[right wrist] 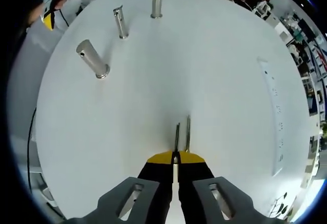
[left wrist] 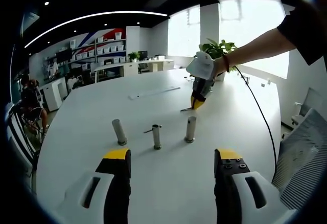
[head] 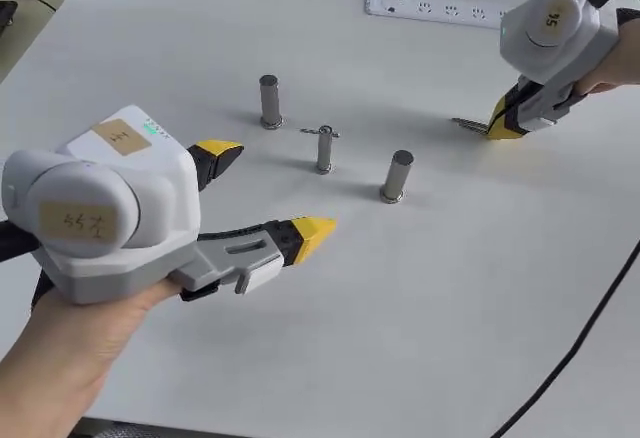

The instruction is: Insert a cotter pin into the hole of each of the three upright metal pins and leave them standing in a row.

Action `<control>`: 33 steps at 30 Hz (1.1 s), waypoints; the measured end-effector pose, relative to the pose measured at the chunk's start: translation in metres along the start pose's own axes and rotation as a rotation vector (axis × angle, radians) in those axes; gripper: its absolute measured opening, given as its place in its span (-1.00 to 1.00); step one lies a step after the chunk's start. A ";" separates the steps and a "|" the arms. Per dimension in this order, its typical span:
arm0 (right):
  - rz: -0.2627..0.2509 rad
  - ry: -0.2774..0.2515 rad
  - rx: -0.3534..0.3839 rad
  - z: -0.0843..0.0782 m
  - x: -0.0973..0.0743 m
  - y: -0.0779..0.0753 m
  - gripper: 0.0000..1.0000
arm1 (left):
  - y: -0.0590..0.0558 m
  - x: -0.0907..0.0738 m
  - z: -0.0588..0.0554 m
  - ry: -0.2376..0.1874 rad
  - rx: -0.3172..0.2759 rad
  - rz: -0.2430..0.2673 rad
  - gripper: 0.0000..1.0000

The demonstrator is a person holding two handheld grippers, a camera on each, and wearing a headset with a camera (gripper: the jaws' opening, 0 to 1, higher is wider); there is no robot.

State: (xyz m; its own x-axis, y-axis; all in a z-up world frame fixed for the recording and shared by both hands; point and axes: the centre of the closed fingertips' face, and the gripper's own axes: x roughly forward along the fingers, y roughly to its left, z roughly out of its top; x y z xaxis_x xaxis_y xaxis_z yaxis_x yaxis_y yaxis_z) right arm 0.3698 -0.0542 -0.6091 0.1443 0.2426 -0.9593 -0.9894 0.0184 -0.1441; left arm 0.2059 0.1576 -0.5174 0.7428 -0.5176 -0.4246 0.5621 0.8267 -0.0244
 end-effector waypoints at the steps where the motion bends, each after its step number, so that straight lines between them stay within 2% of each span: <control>1: -0.003 0.001 -0.005 0.000 -0.001 0.002 -1.00 | 0.000 0.000 0.000 0.002 0.001 -0.001 0.29; 5: -0.015 -0.027 -0.011 -0.001 -0.004 -0.004 -1.00 | -0.004 0.000 -0.001 0.011 -0.021 -0.012 0.19; 9: -0.026 -0.042 -0.031 0.001 -0.008 0.005 -1.00 | -0.007 -0.001 -0.002 0.019 -0.031 -0.027 0.19; 11: -0.032 -0.047 -0.044 0.004 -0.014 0.014 -1.00 | -0.009 -0.001 -0.001 0.021 -0.036 -0.033 0.19; 14: -0.041 -0.060 -0.057 0.005 -0.016 0.018 -1.00 | -0.011 -0.002 0.000 0.021 -0.042 -0.041 0.18; 20: -0.047 -0.094 -0.099 0.016 -0.031 0.044 -1.00 | -0.019 -0.002 0.004 0.019 -0.047 -0.069 0.13; 27: -0.050 -0.124 -0.136 0.031 -0.047 0.077 -1.00 | -0.030 0.001 0.002 0.040 -0.058 -0.107 0.02; 33: -0.069 -0.161 -0.154 0.043 -0.056 0.097 -1.00 | -0.034 0.003 0.002 0.036 -0.083 -0.114 -0.05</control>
State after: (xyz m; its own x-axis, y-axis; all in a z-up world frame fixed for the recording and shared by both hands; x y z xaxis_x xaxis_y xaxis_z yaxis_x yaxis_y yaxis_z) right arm 0.2648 -0.0239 -0.5590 0.1942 0.3977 -0.8967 -0.9613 -0.1050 -0.2548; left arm 0.1898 0.1269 -0.5162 0.6613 -0.6025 -0.4467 0.6091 0.7790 -0.1489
